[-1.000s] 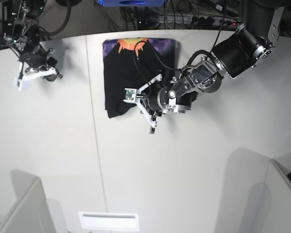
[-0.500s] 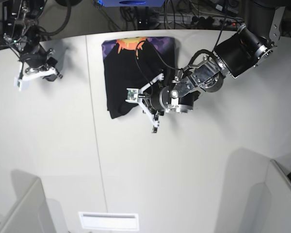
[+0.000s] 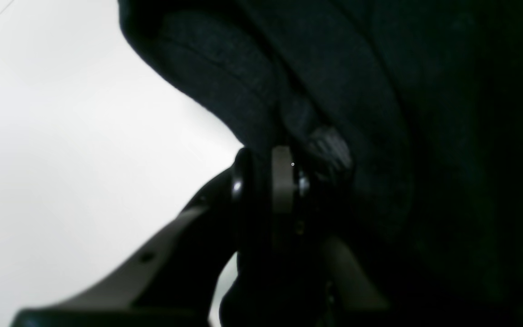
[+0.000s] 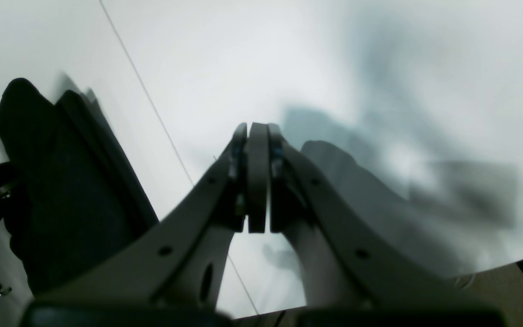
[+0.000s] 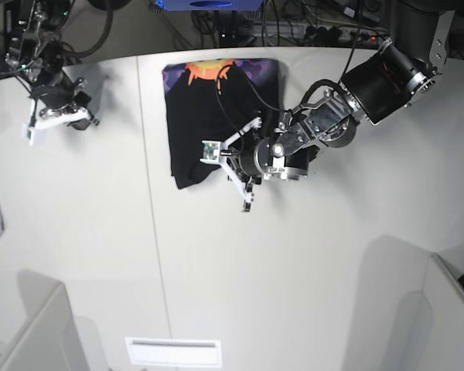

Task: Fold the T-shirt properly

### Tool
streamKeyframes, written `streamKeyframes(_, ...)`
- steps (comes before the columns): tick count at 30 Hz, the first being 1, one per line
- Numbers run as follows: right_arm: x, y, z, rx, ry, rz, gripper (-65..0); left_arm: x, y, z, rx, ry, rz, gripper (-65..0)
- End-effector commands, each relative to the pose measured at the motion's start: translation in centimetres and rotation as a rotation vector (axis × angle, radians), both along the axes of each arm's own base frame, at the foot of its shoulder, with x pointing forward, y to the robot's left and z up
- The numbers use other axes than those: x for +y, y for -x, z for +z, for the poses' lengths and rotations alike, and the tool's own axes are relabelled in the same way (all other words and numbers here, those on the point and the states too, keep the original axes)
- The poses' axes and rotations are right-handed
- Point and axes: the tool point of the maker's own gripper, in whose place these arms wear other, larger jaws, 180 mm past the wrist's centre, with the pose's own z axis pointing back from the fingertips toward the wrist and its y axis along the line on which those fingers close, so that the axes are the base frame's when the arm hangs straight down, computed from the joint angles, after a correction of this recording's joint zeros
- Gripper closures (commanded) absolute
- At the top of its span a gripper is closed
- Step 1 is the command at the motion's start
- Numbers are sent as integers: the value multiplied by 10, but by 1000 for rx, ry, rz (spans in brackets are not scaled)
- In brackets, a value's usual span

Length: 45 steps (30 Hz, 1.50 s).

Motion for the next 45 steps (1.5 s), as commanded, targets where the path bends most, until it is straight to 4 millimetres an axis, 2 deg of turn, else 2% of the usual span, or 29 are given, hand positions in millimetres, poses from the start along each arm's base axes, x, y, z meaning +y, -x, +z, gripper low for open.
streamKeyframes(1,-5,-7,9,-35,19,1,0,12,-11,3,-31,-59,4,0)
streamKeyframes(3,-5,-7,9,-35,19,1,0,12,-13,4,-32,-57,6,0)
streamKeyframes(4,-5,-7,9,-35,19,1,0,12,-14,4,-36,-59,6,-20)
streamKeyframes(7,-3,-7,8,-34,17,5,0,12,-23,12,-57,-57,7,-194)
streamKeyframes(9,-2,-7,8,-34,15,8,0,12,-30,17,-73,-57,7,-285)
streamKeyframes(11,-2,-7,8,-35,15,9,0,10,-35,22,-87,-54,6,-347)
streamKeyframes(13,-2,-7,8,-35,15,9,0,1,-40,29,-106,-41,-2,-378)
streamKeyframes(16,-2,-7,8,-35,15,9,0,-7,-51,42,-133,-20,-6,-374)
streamKeyframes(18,-2,-7,8,-35,15,9,0,-11,-61,58,-164,17,13,-378)
streamKeyframes(20,-1,-7,8,-34,14,11,0,-22,-71,84,-206,91,38,-382)
streamKeyframes(24,-1,-8,9,-37,16,12,0,-35,-85,134,-292,220,75,-375)
streamKeyframes(27,-3,-7,10,-38,25,18,0,-24,-85,162,-335,321,151,-370)
streamKeyframes(28,-3,-8,13,-44,28,20,0,-15,-83,166,-346,346,187,-352)
streamKeyframes(30,-6,-8,18,-52,54,41,0,2,-79,175,-363,394,256,-234)
streamKeyframes(32,-3,-12,31,-94,87,112,0,18,-70,175,-360,423,314,-3)
streamKeyframes(34,0,-14,43,-158,121,179,0,36,-65,176,-374,455,402,0)
streamKeyframes(36,-3,-13,50,-204,180,229,0,63,-56,167,-371,436,469,0)
streamKeyframes(38,-9,-8,50,-217,281,282,0,81,-43,154,-347,428,487,0)
streamKeyframes(40,-10,-3,49,-230,362,352,0,93,-23,140,-317,463,488,0)
streamKeyframes(42,-3,6,47,-248,403,439,0,96,3,133,-286,561,478,0)
streamKeyframes(44,6,15,47,-290,422,494,0,101,31,133,-267,682,473,0)
streamKeyframes(45,4,22,47,-300,444,508,0,104,45,133,-254,728,480,0)
